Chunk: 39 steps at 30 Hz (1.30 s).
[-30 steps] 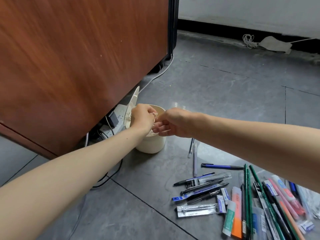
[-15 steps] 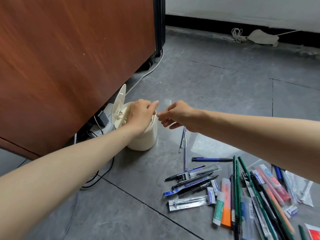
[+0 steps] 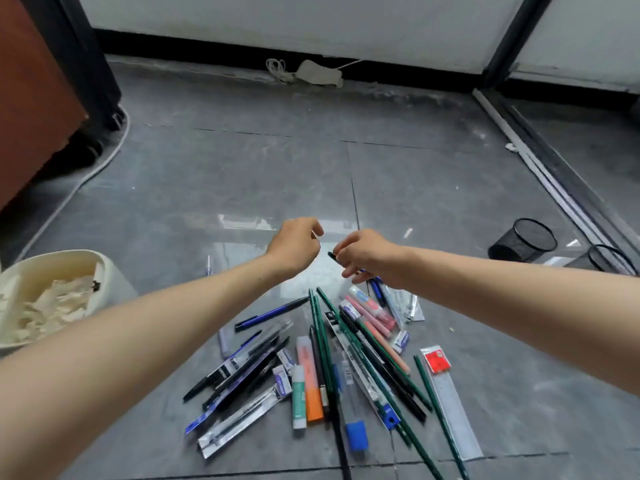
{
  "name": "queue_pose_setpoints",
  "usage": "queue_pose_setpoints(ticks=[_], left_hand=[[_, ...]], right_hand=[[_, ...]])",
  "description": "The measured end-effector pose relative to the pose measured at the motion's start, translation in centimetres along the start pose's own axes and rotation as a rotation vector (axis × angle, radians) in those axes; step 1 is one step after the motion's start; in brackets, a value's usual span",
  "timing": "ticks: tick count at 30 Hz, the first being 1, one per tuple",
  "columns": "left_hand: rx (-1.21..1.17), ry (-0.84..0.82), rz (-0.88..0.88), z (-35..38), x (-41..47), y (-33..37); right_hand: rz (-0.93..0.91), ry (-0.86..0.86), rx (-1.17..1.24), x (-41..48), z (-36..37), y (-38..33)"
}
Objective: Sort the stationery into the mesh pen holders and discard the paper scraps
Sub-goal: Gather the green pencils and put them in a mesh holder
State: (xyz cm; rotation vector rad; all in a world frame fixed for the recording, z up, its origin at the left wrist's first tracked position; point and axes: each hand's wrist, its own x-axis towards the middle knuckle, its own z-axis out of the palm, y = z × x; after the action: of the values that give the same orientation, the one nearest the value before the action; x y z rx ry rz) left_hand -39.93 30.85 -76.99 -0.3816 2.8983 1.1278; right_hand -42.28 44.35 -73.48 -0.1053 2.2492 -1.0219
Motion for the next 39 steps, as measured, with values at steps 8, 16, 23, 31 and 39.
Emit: queue_pose_setpoints(ticks=[8, 16, 23, 31, 39], left_hand=[[-0.007, -0.266, 0.243, 11.0, 0.7, 10.0], [-0.036, -0.421, 0.315, 16.2, 0.1, 11.4], [0.012, -0.426, 0.286, 13.1, 1.4, 9.5], [0.207, -0.504, 0.24, 10.9, 1.7, 9.2], [0.481, -0.636, 0.292, 5.2, -2.3, 9.8]], right_hand=[[0.297, 0.296, 0.088, -3.4, -9.1, 11.6], [0.561, 0.781, -0.378, -3.4, -14.0, 17.1], [0.609, 0.556, -0.24, -2.2, -17.2, 18.9], [0.382, 0.58, -0.282, -4.8, -15.6, 19.9], [-0.058, 0.373, -0.388, -4.6, -10.0, 14.0]])
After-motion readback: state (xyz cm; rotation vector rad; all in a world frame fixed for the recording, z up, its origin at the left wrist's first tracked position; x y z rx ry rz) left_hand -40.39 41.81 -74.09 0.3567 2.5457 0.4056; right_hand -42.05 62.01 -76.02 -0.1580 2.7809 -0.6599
